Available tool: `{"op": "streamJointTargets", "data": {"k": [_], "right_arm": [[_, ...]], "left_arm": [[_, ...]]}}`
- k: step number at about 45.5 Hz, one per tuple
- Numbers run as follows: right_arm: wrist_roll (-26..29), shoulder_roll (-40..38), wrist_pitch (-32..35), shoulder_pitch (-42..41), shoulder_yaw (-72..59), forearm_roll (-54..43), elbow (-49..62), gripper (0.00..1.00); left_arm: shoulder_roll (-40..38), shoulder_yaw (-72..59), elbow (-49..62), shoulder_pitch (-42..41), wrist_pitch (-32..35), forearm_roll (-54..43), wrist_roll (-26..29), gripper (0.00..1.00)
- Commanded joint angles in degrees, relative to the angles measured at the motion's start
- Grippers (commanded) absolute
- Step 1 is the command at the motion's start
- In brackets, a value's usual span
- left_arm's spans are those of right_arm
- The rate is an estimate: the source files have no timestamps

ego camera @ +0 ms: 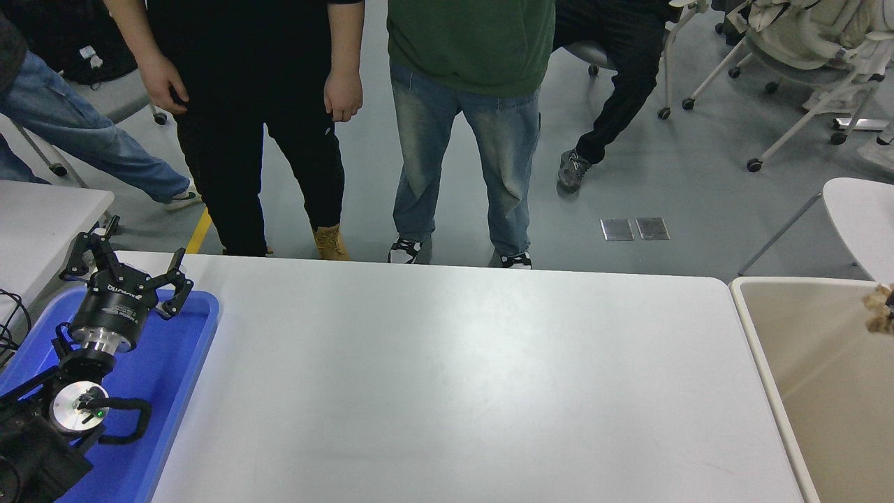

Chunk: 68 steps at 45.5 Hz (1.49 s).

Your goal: Clean the table surface

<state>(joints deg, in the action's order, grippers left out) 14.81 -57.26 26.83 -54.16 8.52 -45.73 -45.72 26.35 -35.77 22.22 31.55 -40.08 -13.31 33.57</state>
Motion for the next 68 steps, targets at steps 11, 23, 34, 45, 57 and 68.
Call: {"op": "streamJointTargets", "data": {"k": [11, 23, 34, 45, 57, 68], "right_arm": [[-0.3, 21.7, -16.8, 10.4, -1.9, 0.0, 23.6, 0.11], [-0.4, 30.2, -21.0, 12.9, -1.9, 0.0, 33.1, 0.47], [-0.3, 30.3, -21.2, 13.0, -1.9, 4.9, 33.5, 1.0], [-0.3, 29.7, -21.3, 12.5, -1.8, 6.4, 33.2, 1.0], [-0.4, 22.7, -20.8, 10.4, -0.8, 12.7, 29.5, 1.0], [-0.5, 6.7, -21.0, 8.9, 5.4, 16.5, 8.1, 1.0]], "left_arm": [[0.0, 0.0, -0.1, 0.0, 0.0, -0.1, 0.0, 1.0], [0.0, 0.1, -0.1, 0.0, 0.0, -0.1, 0.0, 1.0], [0.0, 0.1, 0.0, 0.0, 0.1, -0.1, 0.0, 1.0], [0.0, 0.1, 0.0, 0.0, 0.1, -0.1, 0.0, 1.0], [0.0, 0.1, 0.0, 0.0, 0.1, -0.1, 0.0, 1.0], [0.0, 0.1, -0.1, 0.0, 0.1, -0.1, 0.0, 1.0]]}}
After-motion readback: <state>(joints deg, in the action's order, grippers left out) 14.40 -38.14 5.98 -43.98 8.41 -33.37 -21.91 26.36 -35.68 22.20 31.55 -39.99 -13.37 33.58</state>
